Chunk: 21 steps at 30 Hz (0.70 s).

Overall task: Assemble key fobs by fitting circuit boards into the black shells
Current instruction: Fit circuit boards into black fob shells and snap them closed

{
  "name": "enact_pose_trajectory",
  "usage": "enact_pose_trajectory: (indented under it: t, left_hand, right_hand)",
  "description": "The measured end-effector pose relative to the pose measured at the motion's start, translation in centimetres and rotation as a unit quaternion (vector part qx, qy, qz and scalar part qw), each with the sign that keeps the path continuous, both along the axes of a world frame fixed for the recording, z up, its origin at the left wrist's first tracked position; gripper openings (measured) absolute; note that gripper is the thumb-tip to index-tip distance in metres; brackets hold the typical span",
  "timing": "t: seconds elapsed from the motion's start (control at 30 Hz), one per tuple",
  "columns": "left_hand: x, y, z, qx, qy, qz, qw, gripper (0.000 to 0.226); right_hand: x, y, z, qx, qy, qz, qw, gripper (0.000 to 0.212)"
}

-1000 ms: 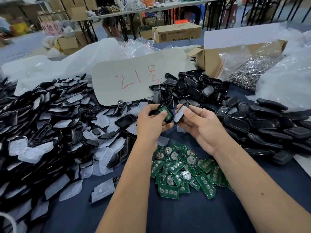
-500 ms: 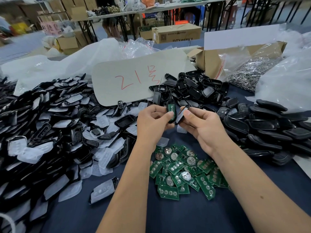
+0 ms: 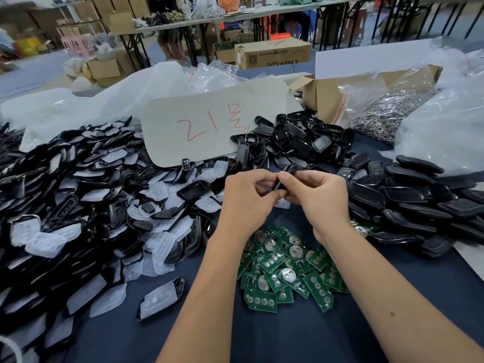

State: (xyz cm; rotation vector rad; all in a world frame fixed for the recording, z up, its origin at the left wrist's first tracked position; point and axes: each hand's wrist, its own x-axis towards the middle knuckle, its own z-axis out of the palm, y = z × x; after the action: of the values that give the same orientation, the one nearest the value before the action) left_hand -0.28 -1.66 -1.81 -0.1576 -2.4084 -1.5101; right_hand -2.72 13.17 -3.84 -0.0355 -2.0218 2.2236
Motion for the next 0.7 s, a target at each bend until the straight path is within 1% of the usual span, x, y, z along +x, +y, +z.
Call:
enact_pose_trajectory:
  t: [0.07, 0.13, 0.2, 0.3, 0.37, 0.43, 0.7]
  left_hand:
    - [-0.1, 0.0, -0.2, 0.026, -0.007, 0.007, 1.000, 0.034]
    - [0.0, -0.2, -0.2, 0.058, -0.017, 0.009, 0.998, 0.037]
    - [0.1, -0.4, -0.2, 0.072, -0.026, 0.001, 0.997, 0.039]
    - [-0.2, -0.6, -0.4, 0.059, -0.040, -0.003, 0.997, 0.030]
    - [-0.3, -0.8, -0.4, 0.039, -0.045, -0.009, 0.998, 0.027]
    - [-0.3, -0.9, -0.4, 0.030, -0.048, -0.011, 0.998, 0.028]
    - [-0.6, -1.3, -0.8, 0.077, -0.059, 0.024, 0.995, 0.018]
  right_hand:
    - [-0.2, 0.2, -0.2, 0.044, 0.007, -0.007, 0.999, 0.049]
    - [-0.4, 0.5, -0.4, 0.072, 0.010, 0.003, 0.997, 0.051]
    - [-0.5, 0.9, -0.4, 0.070, 0.013, 0.028, 0.997, 0.046]
    - [-0.7, 1.4, -0.1, 0.038, 0.036, 0.091, 0.995, 0.023]
    - [-0.7, 1.6, -0.1, 0.038, 0.054, 0.117, 0.991, 0.019]
    - [-0.6, 1.6, -0.1, 0.038, 0.064, 0.123, 0.990, 0.015]
    - [-0.6, 1.6, 0.0, 0.001, 0.053, 0.138, 0.989, 0.015]
